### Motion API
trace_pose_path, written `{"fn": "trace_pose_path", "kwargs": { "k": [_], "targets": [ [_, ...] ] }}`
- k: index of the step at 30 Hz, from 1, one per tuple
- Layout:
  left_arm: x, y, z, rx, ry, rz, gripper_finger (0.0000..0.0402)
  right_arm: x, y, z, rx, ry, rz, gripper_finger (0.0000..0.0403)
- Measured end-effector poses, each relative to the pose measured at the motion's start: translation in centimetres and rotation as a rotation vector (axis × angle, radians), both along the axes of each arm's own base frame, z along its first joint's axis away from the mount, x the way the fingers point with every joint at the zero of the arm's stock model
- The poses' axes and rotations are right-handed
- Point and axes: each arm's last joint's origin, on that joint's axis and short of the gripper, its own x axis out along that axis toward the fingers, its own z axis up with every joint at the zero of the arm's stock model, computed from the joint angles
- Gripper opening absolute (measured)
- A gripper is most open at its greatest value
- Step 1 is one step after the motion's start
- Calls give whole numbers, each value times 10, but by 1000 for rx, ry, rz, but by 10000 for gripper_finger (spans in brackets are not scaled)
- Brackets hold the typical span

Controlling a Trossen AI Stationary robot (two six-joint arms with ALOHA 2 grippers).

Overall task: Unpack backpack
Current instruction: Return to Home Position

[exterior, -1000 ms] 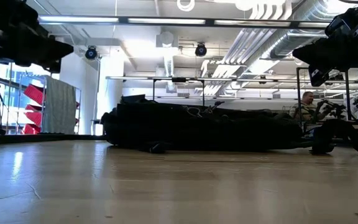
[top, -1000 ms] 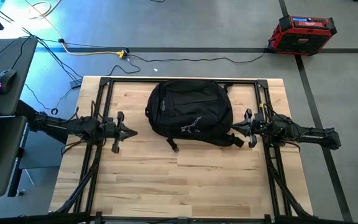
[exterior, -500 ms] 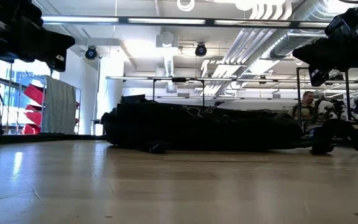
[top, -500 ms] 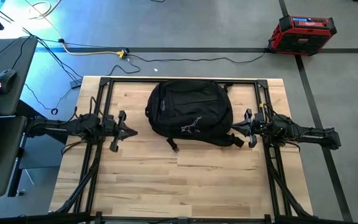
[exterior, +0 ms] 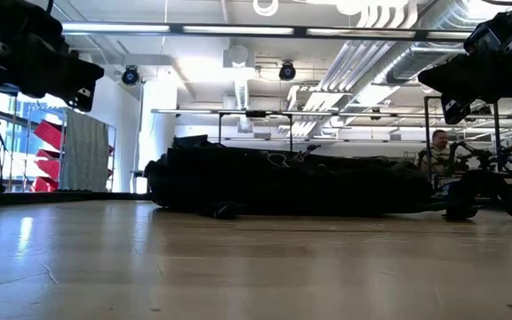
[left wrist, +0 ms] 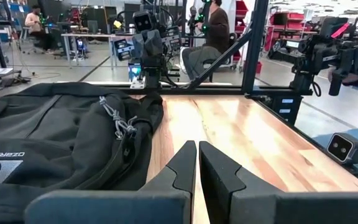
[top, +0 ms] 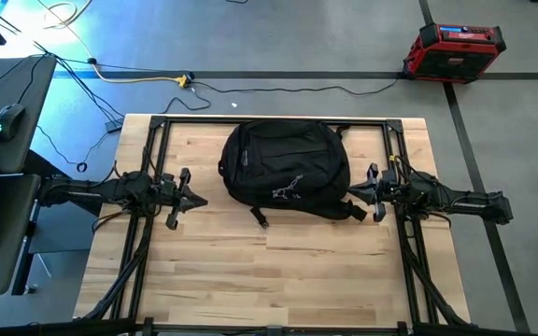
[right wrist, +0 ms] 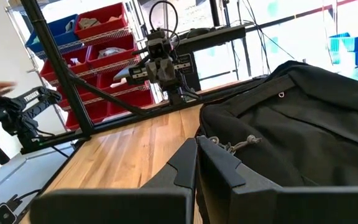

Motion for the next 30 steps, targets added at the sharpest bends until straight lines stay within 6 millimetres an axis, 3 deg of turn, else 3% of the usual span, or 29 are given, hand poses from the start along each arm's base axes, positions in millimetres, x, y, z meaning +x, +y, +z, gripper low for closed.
{"fn": "trace_pose_path", "kwargs": {
  "k": [14, 23, 30],
  "targets": [
    [-6, 0, 8, -6, -95, 3, 0, 0, 0, 0, 0, 0, 0, 0],
    [-6, 4, 7, -3, -89, 42, 0, 0, 0, 0, -268, 12, 13, 0],
    [-6, 9, 5, -1, -68, 93, 0, 0, 0, 0, -246, 11, 13, 0]
  ]
}}
